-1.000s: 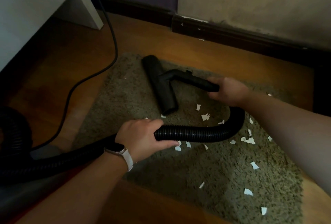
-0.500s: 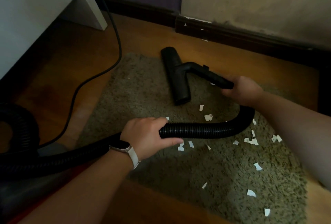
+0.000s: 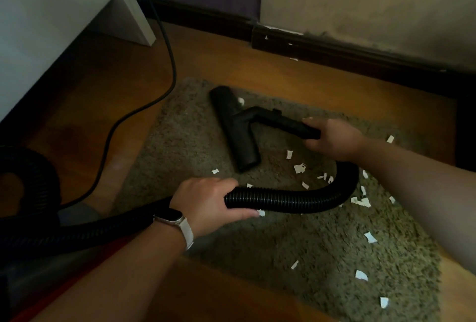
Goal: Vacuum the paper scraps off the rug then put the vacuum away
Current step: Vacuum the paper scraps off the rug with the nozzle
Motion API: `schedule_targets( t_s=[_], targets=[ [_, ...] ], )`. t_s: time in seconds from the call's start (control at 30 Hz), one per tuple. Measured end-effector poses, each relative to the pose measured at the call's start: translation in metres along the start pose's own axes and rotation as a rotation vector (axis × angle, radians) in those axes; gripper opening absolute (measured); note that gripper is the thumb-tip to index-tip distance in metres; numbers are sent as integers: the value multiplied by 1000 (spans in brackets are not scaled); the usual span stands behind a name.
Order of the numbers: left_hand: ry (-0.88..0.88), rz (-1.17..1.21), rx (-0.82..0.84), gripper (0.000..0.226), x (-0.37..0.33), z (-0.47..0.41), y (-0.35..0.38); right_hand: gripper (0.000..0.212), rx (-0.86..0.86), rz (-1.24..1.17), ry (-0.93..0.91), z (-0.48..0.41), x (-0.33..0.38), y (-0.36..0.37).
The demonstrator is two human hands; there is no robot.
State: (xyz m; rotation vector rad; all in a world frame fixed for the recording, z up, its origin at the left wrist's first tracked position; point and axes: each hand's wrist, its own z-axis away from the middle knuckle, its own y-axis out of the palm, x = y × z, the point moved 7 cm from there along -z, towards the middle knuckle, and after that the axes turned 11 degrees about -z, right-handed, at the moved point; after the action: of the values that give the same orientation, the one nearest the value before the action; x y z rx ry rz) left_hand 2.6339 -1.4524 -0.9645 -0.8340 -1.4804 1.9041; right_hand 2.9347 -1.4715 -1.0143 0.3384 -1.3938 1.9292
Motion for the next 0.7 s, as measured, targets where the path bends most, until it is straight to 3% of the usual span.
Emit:
schedule_targets(
  t_s=[0.23,0.53,0.7],
  targets=[
    [57,13,-11,81,6,18,2,24,154,55,-118,12,40,22],
    [-26,28,-29,69,13,11,-20,43,-112,-68,93,-7,18,-20],
    [-74,2,-64,73,25,5,-28,36,-143,-92,117,-47,22,-27]
  ],
)
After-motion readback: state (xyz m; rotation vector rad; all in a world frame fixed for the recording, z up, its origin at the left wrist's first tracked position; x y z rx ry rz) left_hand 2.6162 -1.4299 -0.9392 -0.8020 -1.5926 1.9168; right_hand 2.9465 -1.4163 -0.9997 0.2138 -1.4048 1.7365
